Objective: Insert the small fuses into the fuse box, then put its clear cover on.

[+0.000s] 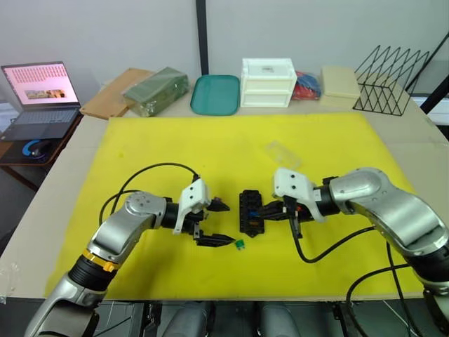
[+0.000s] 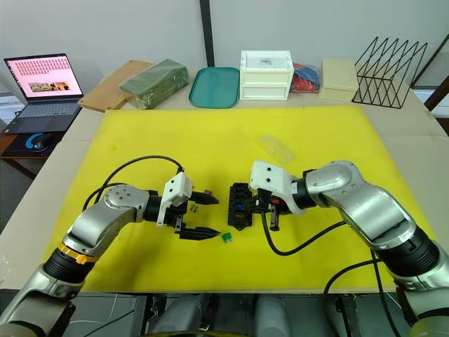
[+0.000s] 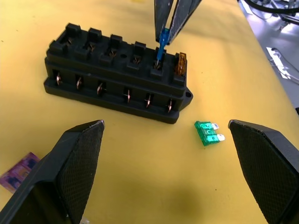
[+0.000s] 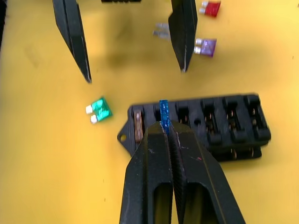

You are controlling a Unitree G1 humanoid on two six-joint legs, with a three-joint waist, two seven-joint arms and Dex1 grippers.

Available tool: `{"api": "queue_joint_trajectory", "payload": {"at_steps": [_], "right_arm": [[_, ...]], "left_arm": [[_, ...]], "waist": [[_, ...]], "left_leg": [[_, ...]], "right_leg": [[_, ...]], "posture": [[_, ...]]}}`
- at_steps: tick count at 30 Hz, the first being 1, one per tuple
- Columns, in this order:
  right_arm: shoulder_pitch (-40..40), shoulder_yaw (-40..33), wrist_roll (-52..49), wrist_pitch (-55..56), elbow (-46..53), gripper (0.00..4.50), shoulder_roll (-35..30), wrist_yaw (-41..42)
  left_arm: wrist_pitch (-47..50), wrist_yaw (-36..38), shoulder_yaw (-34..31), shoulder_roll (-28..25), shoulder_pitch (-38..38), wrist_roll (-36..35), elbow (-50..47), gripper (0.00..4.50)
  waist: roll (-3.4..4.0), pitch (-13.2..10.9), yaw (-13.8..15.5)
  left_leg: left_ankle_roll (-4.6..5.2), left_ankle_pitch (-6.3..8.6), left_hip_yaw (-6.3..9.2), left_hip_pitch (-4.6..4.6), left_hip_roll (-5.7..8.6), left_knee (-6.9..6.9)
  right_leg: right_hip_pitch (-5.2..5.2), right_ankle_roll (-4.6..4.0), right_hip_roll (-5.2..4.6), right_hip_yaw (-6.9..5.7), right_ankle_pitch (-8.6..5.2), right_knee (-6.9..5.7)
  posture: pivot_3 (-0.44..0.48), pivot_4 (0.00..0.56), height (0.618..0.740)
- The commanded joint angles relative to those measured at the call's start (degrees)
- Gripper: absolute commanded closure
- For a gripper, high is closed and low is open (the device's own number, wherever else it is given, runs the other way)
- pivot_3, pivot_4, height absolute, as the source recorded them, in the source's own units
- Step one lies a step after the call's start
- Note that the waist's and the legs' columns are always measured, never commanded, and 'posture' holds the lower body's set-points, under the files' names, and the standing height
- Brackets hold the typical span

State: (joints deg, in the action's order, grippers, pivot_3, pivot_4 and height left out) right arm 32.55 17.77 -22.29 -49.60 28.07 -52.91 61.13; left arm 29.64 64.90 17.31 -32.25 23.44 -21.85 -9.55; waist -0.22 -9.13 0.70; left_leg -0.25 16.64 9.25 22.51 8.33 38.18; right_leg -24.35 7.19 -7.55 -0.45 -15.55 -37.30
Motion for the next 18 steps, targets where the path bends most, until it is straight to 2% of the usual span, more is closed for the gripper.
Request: {"api": "queue_joint_trajectory", "payload": {"at_steps": [1, 18], "right_arm": [[0.44, 0.6, 1.13, 1.13, 1.97, 4.5, -0.53, 0.39], [1.31, 2.08, 3.46, 1.69, 1.73, 4.5, -0.02, 0.07]], "left_arm": [[-0.93, 0.25, 0.23, 0.25, 0.04, 0.13, -1.76, 0.03], [-1.04, 0.37, 0.19, 0.36, -0.04, 0.25, -1.63, 0.03]], "waist": [[0.0, 0.0, 0.0], [0.0, 0.0, 0.01]], "left_leg": [[0.0, 0.0, 0.0, 0.0, 0.0, 0.0], [0.0, 0.0, 0.0, 0.0, 0.0, 0.0]], "right_leg": [[0.0, 0.0, 0.0, 0.0, 0.0, 0.0], [0.0, 0.0, 0.0, 0.0, 0.0, 0.0]], "posture": [[0.0, 0.15, 0.74], [0.0, 0.15, 0.74]]}}
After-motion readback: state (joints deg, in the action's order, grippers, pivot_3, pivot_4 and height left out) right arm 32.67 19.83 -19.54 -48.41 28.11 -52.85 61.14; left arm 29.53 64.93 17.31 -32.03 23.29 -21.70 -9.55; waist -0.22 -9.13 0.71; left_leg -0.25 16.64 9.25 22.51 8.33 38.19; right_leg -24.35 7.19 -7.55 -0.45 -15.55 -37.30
